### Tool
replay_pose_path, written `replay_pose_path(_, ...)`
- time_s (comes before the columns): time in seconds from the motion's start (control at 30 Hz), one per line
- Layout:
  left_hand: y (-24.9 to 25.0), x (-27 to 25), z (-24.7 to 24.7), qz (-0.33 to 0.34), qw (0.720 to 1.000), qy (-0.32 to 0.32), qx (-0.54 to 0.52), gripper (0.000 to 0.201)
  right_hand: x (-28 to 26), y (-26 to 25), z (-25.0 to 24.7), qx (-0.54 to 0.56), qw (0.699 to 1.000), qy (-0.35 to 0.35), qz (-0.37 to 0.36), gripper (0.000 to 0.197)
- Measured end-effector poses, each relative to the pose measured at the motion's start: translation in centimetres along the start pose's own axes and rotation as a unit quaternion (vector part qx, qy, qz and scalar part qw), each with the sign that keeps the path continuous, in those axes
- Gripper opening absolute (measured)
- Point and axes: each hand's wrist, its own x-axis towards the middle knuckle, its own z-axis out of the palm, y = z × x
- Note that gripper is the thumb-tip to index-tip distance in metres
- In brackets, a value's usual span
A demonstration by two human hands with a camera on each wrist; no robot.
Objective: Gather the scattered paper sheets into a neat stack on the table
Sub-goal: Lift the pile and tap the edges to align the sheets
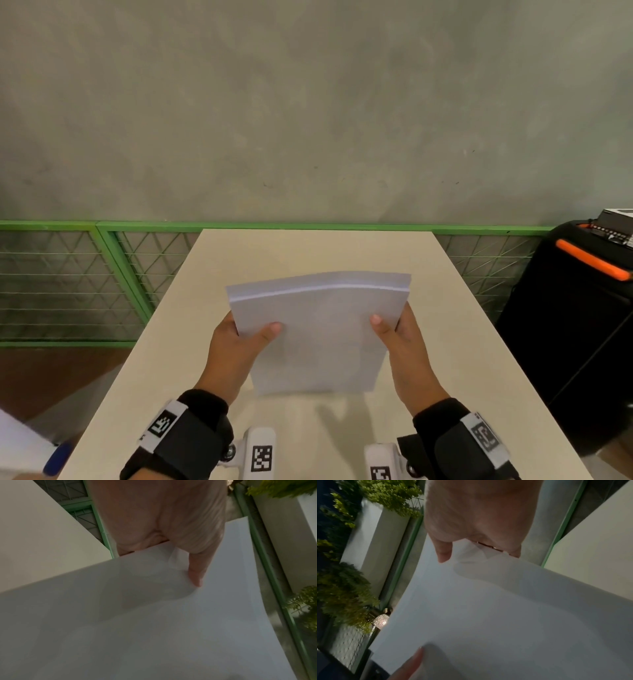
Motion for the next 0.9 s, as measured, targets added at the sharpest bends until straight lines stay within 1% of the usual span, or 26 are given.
replay_pose_path(0.07,0.0,0.2,-0.2,-0.002,1.0,-0.009,0.007,0.039,-0.1,0.0,-0.3,0.009,1.0,-0.001,-0.014,0.057)
replay_pose_path(0.13,-0.2,0.4,-0.2,-0.008,1.0,-0.01,-0.002,0.048,-0.2,0.0,-0.4,0.004,1.0,-0.027,-0.012,0.059)
replay_pose_path(0.27,-0.3,0.7,-0.2,-0.007,1.0,-0.008,-0.007,0.045,0.0,0.1,-0.6,0.007,1.0,-0.019,-0.019,0.064)
replay_pose_path(0.33,-0.3,0.7,-0.3,-0.009,1.0,-0.009,-0.011,0.045,0.0,-0.1,-0.4,0.007,0.999,-0.036,-0.015,0.06)
replay_pose_path(0.43,-0.2,0.7,-0.3,-0.01,1.0,-0.025,-0.015,0.044,0.0,-0.3,-0.3,-0.002,0.999,-0.037,-0.03,0.06)
replay_pose_path(0.5,-0.3,0.7,-0.4,-0.01,0.999,-0.024,-0.024,0.049,0.0,-0.3,-0.2,-0.018,0.998,-0.05,-0.027,0.058)
replay_pose_path(0.6,-0.2,0.8,-0.4,-0.011,0.999,-0.019,-0.024,0.061,0.2,-0.7,-0.1,-0.053,0.997,-0.028,-0.049,0.072)
replay_pose_path(0.67,-0.3,0.8,-0.4,-0.015,0.999,-0.015,-0.032,0.062,0.3,-1.2,0.2,-0.059,0.996,-0.042,-0.05,0.068)
replay_pose_path(0.7,-0.3,0.8,-0.4,-0.017,0.999,-0.013,-0.034,0.065,0.3,-1.5,0.3,-0.059,0.996,-0.039,-0.058,0.068)
replay_pose_path(0.8,-0.5,0.9,-0.5,-0.016,0.999,-0.02,-0.035,0.073,0.4,-2.3,0.5,-0.09,0.99,0.029,-0.105,0.08)
replay_pose_path(0.9,-0.3,0.8,-0.6,-0.015,0.999,-0.025,-0.04,0.068,0.4,-3.0,0.9,-0.149,0.98,-0.005,-0.132,0.078)
